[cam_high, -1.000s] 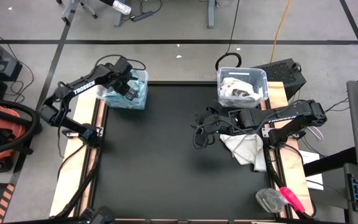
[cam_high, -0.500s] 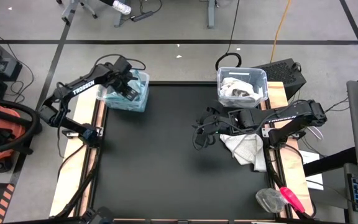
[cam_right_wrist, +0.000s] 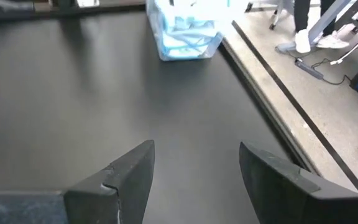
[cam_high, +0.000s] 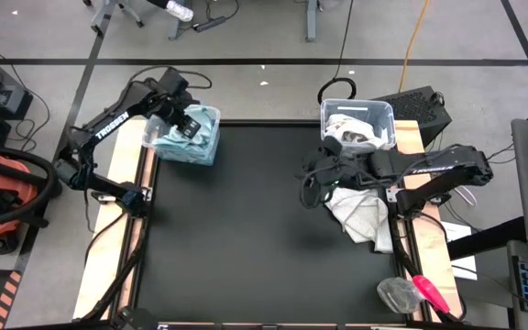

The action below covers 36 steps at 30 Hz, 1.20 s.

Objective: Sort microfiber towel by color & place in baskets
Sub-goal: Put the gray towel into the right transparent bin

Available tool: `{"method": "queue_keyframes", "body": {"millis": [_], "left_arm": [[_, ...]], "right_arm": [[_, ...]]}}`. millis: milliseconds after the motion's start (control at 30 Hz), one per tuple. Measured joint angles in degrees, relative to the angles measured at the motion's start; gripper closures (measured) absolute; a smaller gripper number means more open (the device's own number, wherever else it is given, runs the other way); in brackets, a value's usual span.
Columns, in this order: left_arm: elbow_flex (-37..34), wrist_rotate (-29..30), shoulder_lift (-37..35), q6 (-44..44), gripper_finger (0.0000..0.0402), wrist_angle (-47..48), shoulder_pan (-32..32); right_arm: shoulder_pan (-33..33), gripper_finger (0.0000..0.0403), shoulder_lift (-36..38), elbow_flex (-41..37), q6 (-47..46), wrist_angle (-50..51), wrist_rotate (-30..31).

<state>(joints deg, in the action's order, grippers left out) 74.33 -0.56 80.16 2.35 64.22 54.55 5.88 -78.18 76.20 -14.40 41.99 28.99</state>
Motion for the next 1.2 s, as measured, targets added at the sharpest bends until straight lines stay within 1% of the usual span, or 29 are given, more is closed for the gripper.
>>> {"method": "queue_keyframes", "body": {"millis": [300,400,500,633,900,1067,1200], "left_arm": [[5.22,-1.34,-5.64,0.01,0.0264,3.11,-0.31],[6.12,-4.10,-8.31,-0.09,0.0264,3.25,-0.31],[6.59,-8.10,-10.83,-0.11,0.0264,3.17,-0.51],[6.67,-12.55,-14.23,-0.46,0.0264,1.68,-2.33],[6.69,-19.12,-18.61,-0.89,0.0264,-4.13,-10.06],[6.69,-20.51,-19.23,-3.19,0.0264,-9.82,-16.46],[6.69,-20.74,-19.18,-3.50,0.0264,-14.22,-21.97]], "right_arm": [[-1.36,0.0177,6.84,0.00,0.31,7.15,-0.42],[-1.36,0.0177,8.58,0.00,-0.23,10.37,-0.74],[-1.36,0.0177,9.99,0.00,-1.38,13.81,-0.90],[-1.36,0.0177,10.91,0.00,-3.03,18.21,-3.71],[-1.30,0.0177,11.22,0.00,-6.77,27.26,-11.69],[-1.21,0.0177,11.22,0.00,-9.12,31.82,-15.78],[-0.39,0.0177,11.22,0.00,-11.40,35.07,-17.09]]}}
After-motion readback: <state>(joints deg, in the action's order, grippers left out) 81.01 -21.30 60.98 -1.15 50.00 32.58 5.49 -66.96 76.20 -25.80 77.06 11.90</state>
